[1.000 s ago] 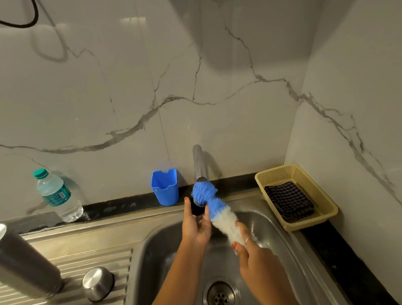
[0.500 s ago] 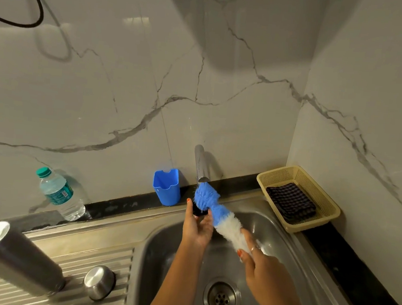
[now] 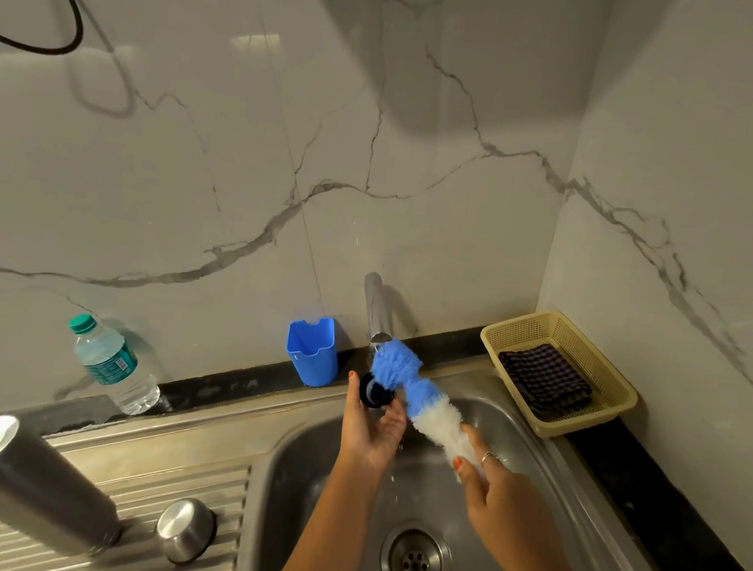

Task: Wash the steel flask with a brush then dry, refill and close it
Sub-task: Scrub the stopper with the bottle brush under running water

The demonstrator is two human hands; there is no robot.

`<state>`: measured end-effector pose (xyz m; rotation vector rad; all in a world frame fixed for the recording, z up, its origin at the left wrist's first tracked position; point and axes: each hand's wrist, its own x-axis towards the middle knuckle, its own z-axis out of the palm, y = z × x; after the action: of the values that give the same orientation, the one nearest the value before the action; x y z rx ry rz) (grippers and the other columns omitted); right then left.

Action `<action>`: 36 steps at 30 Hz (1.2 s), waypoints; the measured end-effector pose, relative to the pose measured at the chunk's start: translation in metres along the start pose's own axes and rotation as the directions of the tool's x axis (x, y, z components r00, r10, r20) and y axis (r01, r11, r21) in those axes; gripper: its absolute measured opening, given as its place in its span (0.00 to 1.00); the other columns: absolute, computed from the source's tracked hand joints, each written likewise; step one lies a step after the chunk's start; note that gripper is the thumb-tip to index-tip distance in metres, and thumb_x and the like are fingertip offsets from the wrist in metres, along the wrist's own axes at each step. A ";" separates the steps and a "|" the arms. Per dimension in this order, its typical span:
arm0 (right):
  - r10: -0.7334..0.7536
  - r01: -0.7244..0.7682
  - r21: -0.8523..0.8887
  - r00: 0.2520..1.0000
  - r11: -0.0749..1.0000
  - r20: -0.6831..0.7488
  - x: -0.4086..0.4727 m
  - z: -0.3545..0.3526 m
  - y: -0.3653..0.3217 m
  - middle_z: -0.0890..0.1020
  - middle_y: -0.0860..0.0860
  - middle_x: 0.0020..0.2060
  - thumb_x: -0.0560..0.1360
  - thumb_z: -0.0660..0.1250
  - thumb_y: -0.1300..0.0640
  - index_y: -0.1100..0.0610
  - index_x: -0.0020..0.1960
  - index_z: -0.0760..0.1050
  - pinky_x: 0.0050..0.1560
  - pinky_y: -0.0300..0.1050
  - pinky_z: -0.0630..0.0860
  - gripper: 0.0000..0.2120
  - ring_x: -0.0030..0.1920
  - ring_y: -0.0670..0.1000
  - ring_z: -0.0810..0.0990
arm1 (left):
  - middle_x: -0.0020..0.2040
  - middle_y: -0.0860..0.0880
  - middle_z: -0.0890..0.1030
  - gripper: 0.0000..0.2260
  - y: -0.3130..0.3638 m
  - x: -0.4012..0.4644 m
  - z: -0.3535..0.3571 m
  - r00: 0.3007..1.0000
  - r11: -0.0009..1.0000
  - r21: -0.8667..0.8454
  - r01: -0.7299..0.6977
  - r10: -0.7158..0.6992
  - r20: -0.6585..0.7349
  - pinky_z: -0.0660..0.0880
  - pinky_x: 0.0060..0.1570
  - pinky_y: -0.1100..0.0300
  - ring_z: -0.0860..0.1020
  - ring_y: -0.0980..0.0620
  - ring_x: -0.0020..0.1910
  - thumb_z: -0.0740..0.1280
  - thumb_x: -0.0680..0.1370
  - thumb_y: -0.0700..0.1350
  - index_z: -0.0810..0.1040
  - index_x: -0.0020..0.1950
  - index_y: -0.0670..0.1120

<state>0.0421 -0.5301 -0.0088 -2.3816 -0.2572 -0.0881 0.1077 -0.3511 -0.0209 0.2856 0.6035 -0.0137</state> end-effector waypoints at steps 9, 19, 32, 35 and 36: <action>0.019 -0.019 -0.024 1.000 1.000 -0.015 0.004 0.002 -0.004 0.84 0.51 0.50 0.80 0.57 0.44 0.42 0.75 0.59 0.45 0.44 0.78 0.24 0.46 0.50 0.83 | 0.59 0.37 0.81 0.19 0.000 0.001 0.003 0.999 0.999 -0.024 -0.031 0.031 0.025 0.76 0.63 0.48 0.81 0.43 0.58 0.71 0.77 0.51 0.77 0.61 0.39; 0.057 -0.054 0.056 0.997 0.997 -0.052 -0.016 0.012 0.008 0.85 0.52 0.40 0.78 0.61 0.46 0.40 0.74 0.58 0.40 0.46 0.78 0.26 0.39 0.52 0.83 | 0.62 0.36 0.79 0.19 0.002 0.004 0.006 0.998 0.998 -0.040 -0.044 0.043 -0.038 0.77 0.61 0.52 0.79 0.43 0.63 0.72 0.76 0.51 0.76 0.60 0.39; 0.084 -0.083 0.051 0.996 0.995 -0.022 0.004 0.009 0.003 0.84 0.53 0.49 0.80 0.58 0.47 0.44 0.74 0.61 0.45 0.46 0.78 0.23 0.46 0.52 0.83 | 0.62 0.35 0.80 0.24 -0.006 -0.002 -0.003 0.997 0.994 0.087 -0.069 0.066 0.036 0.79 0.60 0.45 0.81 0.39 0.59 0.73 0.75 0.47 0.74 0.67 0.38; 0.071 -0.070 0.044 0.997 0.997 -0.025 0.005 0.012 0.000 0.84 0.53 0.49 0.80 0.58 0.46 0.43 0.74 0.61 0.46 0.46 0.78 0.23 0.46 0.53 0.83 | 0.63 0.35 0.79 0.24 -0.004 -0.003 -0.003 0.993 0.992 0.064 -0.106 0.103 0.053 0.79 0.58 0.44 0.81 0.39 0.60 0.71 0.76 0.47 0.73 0.68 0.38; 0.042 -0.040 0.043 0.999 0.998 -0.026 0.002 0.013 -0.003 0.85 0.52 0.49 0.80 0.58 0.46 0.42 0.74 0.61 0.44 0.45 0.78 0.23 0.46 0.52 0.83 | 0.62 0.36 0.80 0.22 -0.003 -0.003 -0.003 0.991 0.990 0.076 -0.119 0.115 0.063 0.79 0.58 0.44 0.81 0.39 0.60 0.70 0.77 0.47 0.73 0.68 0.37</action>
<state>0.0437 -0.5191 -0.0161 -2.3410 -0.1954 -0.0948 0.1033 -0.3536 -0.0220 0.3962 0.5284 0.0670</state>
